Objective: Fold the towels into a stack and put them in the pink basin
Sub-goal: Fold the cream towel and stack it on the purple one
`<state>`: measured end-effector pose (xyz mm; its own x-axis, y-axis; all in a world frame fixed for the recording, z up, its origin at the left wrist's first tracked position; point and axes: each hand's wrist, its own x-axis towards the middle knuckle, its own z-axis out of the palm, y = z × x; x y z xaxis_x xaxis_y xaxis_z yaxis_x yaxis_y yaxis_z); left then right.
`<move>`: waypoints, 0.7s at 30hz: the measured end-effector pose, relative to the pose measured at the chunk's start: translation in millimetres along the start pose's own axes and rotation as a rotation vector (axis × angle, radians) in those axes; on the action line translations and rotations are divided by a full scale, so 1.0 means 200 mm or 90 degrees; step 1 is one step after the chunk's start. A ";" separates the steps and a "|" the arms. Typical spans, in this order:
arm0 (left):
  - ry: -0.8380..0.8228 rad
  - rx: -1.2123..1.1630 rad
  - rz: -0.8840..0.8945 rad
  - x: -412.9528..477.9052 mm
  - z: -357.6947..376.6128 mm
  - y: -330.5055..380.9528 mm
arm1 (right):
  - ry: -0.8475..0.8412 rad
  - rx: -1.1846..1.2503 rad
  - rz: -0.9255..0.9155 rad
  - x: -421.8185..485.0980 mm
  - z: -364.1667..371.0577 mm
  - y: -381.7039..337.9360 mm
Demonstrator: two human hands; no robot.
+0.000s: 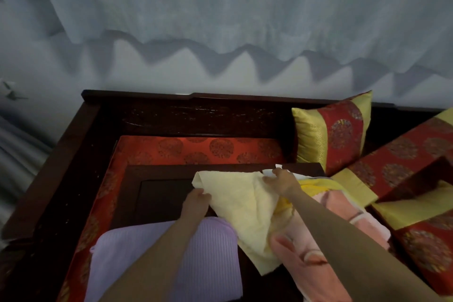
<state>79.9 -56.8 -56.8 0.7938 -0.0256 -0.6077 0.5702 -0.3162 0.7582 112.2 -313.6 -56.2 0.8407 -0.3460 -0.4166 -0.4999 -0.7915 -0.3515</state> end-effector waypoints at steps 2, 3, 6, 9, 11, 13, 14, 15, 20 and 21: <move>0.013 -0.025 -0.040 0.14 0.06 0.03 | 0.006 -0.035 0.032 0.05 0.01 0.01; 0.021 -0.056 -0.067 0.19 0.08 0.03 | 0.008 -0.053 0.047 0.07 0.01 0.02; 0.016 -0.183 -0.120 0.18 0.10 0.10 | -0.005 -0.056 0.030 0.09 -0.02 0.03; -0.049 -0.170 -0.140 0.16 0.10 0.20 | 0.024 0.129 -0.003 0.03 -0.12 -0.03; -0.069 -0.148 -0.130 0.12 0.07 0.29 | 0.049 0.315 -0.081 -0.05 -0.24 -0.13; -0.074 -0.143 -0.108 0.07 0.05 0.36 | 0.035 0.433 -0.156 -0.17 -0.39 -0.25; -0.073 -0.146 -0.089 0.02 0.04 0.41 | 0.015 0.460 -0.186 -0.23 -0.48 -0.31; -0.078 -0.149 -0.075 -0.02 0.04 0.44 | -0.006 0.476 -0.214 -0.29 -0.56 -0.37; -0.227 -0.259 -0.026 -0.17 -0.01 0.60 | -0.063 0.541 -0.318 -0.53 -0.89 -0.62; -0.252 -0.281 -0.015 -0.18 -0.03 0.64 | -0.077 0.553 -0.332 -0.57 -0.94 -0.65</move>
<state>124.8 -91.0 63.3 0.6890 -0.4013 -0.6035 0.6883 0.1016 0.7183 121.0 -266.9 194.8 0.9944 0.0289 -0.1019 -0.0955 -0.1732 -0.9802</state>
